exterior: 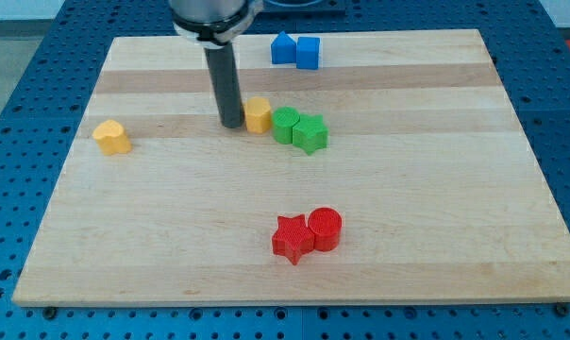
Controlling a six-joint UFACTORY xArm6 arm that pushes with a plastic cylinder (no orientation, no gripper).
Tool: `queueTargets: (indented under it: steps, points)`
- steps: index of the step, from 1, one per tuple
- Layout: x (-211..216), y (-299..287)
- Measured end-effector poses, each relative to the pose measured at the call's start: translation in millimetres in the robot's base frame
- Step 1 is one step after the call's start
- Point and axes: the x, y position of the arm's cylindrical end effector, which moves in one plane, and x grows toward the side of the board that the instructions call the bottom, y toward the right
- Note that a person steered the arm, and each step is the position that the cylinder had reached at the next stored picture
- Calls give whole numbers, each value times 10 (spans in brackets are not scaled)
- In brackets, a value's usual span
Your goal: Slide the yellow heart up a bit
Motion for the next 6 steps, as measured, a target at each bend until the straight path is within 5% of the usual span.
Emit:
queueTargets:
  steps: [1,3,5,6]
  points:
    - [44,-36]
    - [1014,-366]
    - [1103,-1525]
    - [822,-1857]
